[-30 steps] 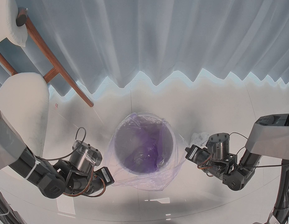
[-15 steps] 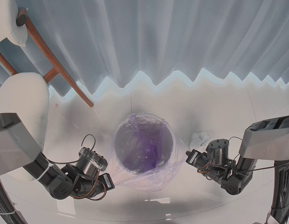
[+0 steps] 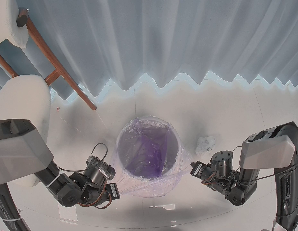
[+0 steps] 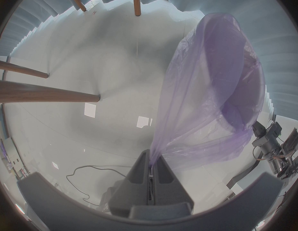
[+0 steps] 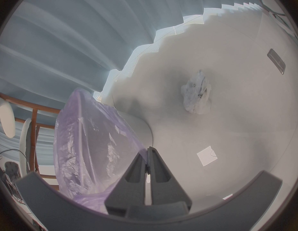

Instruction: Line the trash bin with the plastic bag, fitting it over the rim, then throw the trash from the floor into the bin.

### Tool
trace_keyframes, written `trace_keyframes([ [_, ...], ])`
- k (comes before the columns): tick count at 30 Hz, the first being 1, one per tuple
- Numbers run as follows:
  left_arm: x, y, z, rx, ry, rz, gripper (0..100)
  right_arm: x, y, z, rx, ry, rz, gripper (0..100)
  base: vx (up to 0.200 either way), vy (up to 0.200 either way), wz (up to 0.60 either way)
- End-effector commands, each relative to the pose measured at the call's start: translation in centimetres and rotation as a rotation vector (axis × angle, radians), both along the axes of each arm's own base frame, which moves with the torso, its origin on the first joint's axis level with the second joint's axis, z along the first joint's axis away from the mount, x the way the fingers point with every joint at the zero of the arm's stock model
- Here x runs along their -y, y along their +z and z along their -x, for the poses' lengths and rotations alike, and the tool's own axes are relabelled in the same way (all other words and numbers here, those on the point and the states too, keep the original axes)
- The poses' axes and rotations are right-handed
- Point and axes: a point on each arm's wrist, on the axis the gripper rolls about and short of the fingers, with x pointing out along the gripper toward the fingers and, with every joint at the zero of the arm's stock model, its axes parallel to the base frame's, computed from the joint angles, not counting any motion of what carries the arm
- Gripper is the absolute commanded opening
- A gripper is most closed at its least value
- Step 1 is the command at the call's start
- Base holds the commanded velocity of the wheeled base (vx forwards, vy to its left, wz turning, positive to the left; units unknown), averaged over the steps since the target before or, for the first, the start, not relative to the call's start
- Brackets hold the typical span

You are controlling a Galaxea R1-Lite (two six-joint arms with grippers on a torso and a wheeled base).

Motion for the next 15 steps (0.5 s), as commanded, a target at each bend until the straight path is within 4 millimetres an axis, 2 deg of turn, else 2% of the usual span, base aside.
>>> trace_keyframes([
  [1,-0.2,-0.9,-0.4,-0.018,0.01,-0.015,0,0.0,-1.3,-0.1,-0.023,0.003,0.023,0,0.0,0.0,0.0],
  [10,0.2,-1.5,-0.9,-0.018,-0.018,-0.038,0,0.0,-1.5,-0.5,-0.023,0.014,0.015,0,0.0,0.0,0.0],
  [15,0.2,-1.0,-3.2,0.036,0.03,-0.018,0,0.2,-1.1,-2.3,0.02,-0.015,-0.006,0,0.0,0.0,0.0],
])
